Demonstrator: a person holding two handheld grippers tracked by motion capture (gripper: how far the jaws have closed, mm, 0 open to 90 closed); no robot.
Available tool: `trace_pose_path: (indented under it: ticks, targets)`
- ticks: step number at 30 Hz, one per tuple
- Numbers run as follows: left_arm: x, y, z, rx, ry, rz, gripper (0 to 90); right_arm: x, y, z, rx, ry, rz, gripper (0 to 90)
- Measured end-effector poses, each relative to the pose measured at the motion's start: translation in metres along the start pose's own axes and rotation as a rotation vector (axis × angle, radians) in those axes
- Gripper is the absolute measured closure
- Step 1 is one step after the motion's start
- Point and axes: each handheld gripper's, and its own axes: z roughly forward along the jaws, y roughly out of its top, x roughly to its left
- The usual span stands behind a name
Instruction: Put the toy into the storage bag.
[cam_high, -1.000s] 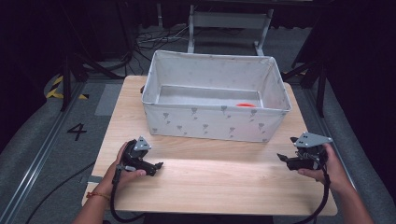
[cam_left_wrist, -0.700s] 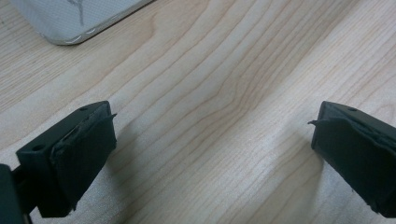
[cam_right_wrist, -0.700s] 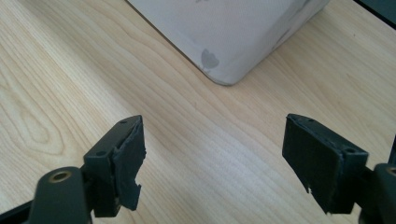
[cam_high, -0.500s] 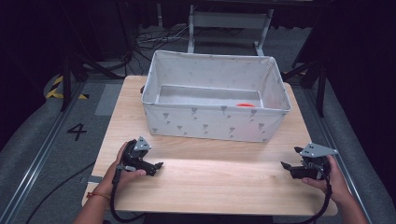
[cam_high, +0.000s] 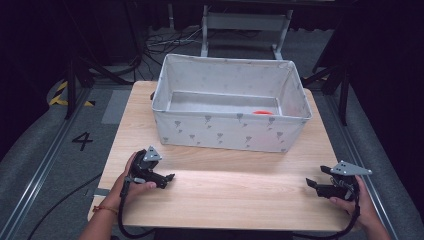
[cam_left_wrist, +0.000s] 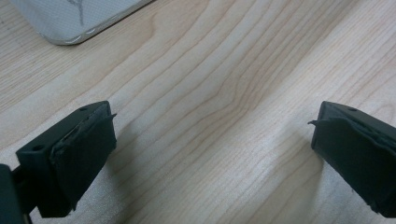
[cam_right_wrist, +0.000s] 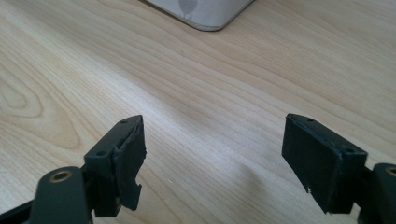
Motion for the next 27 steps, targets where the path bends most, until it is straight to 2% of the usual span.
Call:
trace_pose_path:
  ticks: [6, 8, 9, 12, 27]
  targets:
    - [0.000, 0.000, 0.000, 0.000, 0.000, 0.000, 0.2, -0.006, -0.009, 0.002, 0.002, -0.014, 0.050, 21.0]
    - [0.000, 0.000, 0.000, 0.000, 0.000, 0.001, 0.2, -0.006, -0.013, 0.005, 0.012, -0.024, 0.059, 19.4]
    - [0.000, 0.000, 0.000, 0.000, -0.001, 0.000, 0.2, -0.006, -0.014, 0.007, 0.034, -0.031, 0.058, 17.7]
    - [0.000, 0.000, 0.000, 0.000, 0.000, 0.000, 0.2, -0.009, -0.014, 0.008, 0.043, -0.017, 0.088, 15.7]
    - [0.000, 0.000, 0.000, 0.000, 0.002, -0.003, 0.3, -0.008, -0.014, 0.009, 0.045, -0.034, 0.102, 15.3]
